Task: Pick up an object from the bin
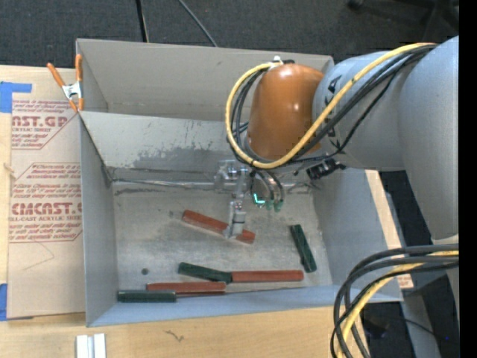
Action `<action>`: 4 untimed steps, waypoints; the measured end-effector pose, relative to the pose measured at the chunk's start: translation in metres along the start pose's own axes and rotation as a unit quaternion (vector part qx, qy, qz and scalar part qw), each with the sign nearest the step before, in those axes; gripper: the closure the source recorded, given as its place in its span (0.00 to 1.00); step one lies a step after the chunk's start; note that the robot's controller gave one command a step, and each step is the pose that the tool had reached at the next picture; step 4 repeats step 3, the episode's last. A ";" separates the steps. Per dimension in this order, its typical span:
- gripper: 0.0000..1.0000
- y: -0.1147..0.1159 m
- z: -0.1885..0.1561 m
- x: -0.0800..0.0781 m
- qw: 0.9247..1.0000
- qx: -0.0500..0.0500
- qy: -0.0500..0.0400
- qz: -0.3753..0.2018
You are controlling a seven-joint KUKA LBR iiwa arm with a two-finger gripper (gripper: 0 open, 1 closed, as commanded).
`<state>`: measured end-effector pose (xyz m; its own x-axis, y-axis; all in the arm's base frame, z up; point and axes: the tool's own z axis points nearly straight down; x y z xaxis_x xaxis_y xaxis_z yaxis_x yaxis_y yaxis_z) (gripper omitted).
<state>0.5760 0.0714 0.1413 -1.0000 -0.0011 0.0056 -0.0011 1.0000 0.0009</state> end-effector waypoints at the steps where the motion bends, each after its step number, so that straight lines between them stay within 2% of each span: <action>1: 0.00 0.042 0.072 0.004 0.996 0.000 -0.001 -0.090; 2: 1.00 0.041 0.069 0.002 0.996 0.000 -0.003 -0.089; 3: 1.00 0.001 -0.075 -0.007 0.994 0.001 -0.008 -0.109; 4: 1.00 0.001 -0.075 -0.007 0.994 0.001 -0.008 -0.109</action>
Offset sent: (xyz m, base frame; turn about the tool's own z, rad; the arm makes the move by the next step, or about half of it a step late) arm -0.0027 0.0402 -0.0689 -0.1784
